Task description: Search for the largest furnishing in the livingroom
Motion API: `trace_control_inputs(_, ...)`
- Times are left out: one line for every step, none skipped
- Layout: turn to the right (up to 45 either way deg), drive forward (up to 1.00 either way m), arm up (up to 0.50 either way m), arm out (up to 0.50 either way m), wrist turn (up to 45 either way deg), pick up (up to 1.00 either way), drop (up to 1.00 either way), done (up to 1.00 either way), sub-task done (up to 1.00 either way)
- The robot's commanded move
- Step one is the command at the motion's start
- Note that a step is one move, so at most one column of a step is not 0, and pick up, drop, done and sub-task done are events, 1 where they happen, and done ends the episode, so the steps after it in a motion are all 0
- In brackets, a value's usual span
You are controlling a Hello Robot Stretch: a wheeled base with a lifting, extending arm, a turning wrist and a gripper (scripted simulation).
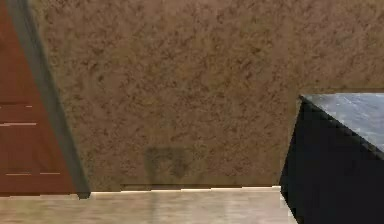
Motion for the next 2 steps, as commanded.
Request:
trace_control_inputs(-45.0, 0.0, 0.0, 0.0, 0.0, 0.0, 0.0, 0.0, 0.0)
trace_control_inputs(0.0, 0.45, 0.0, 0.0, 0.0, 0.0, 0.0, 0.0, 0.0)
